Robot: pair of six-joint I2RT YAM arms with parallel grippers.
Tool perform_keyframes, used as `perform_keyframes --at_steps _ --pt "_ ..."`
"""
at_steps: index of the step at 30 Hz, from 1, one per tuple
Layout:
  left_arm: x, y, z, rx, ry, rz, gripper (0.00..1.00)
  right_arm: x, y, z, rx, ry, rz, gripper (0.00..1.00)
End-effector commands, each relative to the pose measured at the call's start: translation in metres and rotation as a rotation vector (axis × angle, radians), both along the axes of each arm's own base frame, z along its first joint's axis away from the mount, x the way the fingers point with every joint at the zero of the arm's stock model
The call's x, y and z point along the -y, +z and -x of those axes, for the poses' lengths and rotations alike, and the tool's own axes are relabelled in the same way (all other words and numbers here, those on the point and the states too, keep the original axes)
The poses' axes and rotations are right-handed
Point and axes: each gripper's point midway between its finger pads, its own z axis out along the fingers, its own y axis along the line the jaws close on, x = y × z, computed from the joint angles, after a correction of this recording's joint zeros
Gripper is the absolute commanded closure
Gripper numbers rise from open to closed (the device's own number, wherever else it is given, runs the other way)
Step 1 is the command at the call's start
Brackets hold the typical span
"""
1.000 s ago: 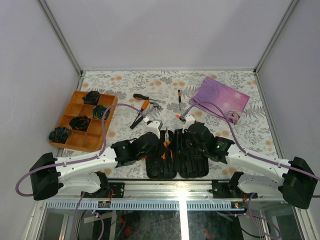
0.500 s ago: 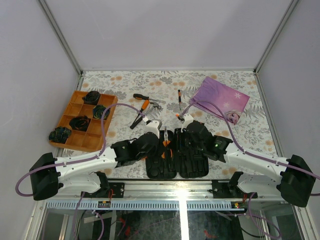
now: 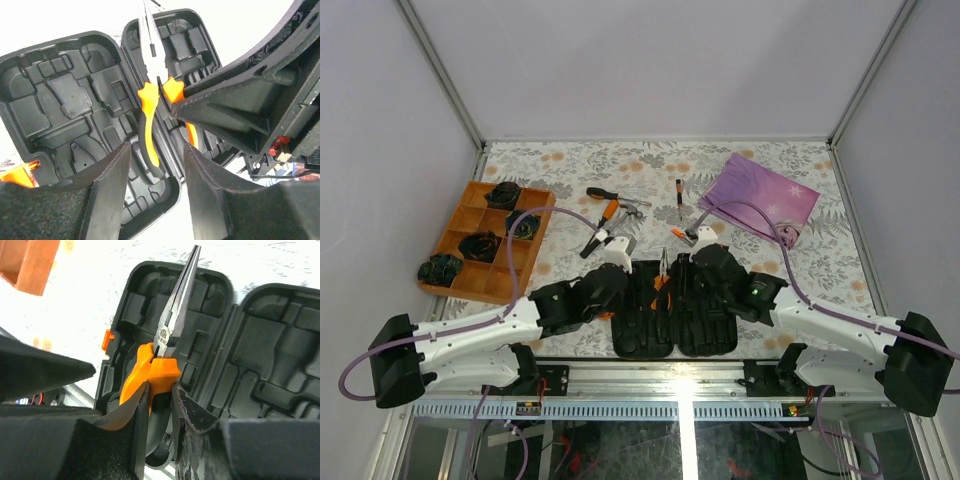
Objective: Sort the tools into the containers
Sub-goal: Place the pliers in the storage box.
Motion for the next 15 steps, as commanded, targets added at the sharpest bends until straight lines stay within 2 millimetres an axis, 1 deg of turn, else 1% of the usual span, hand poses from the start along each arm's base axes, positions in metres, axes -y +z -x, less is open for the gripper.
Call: perform_keyframes --at_steps 1,5,7,9,12,15 --pt "0.006 0.02 -0.003 0.043 0.013 0.075 0.52 0.012 0.02 -0.022 0.065 -0.154 -0.035 1.0" --pt "-0.001 0.025 -0.004 0.059 0.03 0.089 0.42 0.025 0.019 -0.027 0.082 -0.218 -0.006 1.0" --pt "-0.008 0.026 -0.006 0.064 0.048 0.081 0.36 0.031 0.019 -0.028 0.089 -0.236 0.007 1.0" --pt "-0.017 0.025 -0.009 0.065 0.074 0.067 0.34 0.036 0.018 -0.027 0.094 -0.249 0.014 1.0" --pt "-0.032 0.015 -0.015 0.043 0.126 0.034 0.32 0.039 0.022 -0.025 0.115 -0.241 0.002 1.0" --pt "-0.051 -0.006 -0.025 -0.026 0.192 -0.01 0.36 0.04 0.024 -0.023 0.131 -0.225 -0.009 1.0"
